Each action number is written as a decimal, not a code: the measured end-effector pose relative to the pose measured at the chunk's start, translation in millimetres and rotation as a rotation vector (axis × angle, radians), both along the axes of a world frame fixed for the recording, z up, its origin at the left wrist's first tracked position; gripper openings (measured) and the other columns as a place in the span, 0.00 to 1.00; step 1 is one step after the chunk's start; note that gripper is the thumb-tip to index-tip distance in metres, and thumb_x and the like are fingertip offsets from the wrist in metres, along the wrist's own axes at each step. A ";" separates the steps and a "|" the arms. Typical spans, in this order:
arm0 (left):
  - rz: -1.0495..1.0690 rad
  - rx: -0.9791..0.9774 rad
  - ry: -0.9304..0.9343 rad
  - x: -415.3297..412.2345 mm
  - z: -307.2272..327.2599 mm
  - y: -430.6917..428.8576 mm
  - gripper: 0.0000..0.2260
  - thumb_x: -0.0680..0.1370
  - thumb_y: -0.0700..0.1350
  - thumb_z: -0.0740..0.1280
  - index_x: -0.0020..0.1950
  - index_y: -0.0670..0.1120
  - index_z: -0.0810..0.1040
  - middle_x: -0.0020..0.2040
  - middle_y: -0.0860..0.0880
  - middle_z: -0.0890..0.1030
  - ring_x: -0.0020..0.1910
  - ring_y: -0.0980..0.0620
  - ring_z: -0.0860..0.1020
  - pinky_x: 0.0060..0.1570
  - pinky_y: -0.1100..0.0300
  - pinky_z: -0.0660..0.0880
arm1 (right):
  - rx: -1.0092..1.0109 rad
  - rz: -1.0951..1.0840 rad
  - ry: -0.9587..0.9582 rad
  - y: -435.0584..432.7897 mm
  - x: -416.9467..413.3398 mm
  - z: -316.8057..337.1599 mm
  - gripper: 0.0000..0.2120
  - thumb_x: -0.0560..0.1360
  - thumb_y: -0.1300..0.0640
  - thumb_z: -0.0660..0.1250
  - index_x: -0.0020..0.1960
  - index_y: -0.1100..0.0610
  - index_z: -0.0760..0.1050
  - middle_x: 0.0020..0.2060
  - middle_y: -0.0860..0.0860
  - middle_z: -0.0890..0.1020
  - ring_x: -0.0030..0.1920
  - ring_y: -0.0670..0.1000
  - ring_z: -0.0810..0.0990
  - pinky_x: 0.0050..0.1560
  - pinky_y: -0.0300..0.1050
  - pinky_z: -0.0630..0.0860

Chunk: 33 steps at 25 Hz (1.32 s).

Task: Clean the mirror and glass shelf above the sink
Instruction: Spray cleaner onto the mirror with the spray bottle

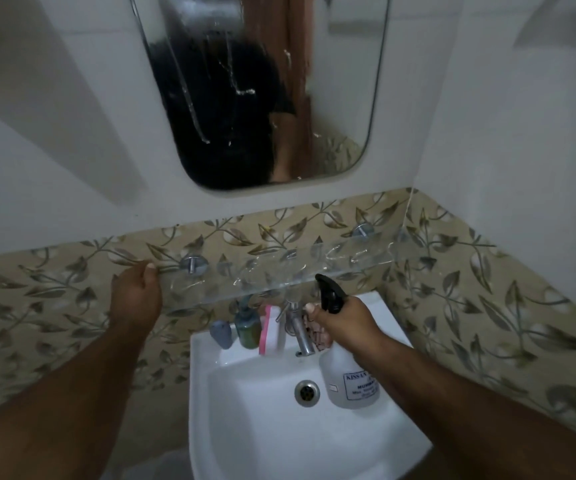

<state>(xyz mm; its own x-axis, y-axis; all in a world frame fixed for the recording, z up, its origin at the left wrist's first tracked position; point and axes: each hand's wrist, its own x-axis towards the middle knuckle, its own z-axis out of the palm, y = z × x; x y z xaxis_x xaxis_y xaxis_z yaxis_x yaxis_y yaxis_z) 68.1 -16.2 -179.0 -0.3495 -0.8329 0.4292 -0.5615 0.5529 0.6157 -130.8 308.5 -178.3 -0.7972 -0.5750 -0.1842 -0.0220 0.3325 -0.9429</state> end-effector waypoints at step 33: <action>-0.312 -0.196 -0.391 -98.0 -16.8 154.6 0.32 0.85 0.64 0.49 0.85 0.51 0.61 0.85 0.47 0.65 0.86 0.47 0.59 0.81 0.45 0.57 | 0.054 -0.121 0.039 125.4 -109.1 -52.3 0.12 0.74 0.54 0.79 0.49 0.61 0.80 0.27 0.54 0.78 0.26 0.49 0.78 0.30 0.41 0.77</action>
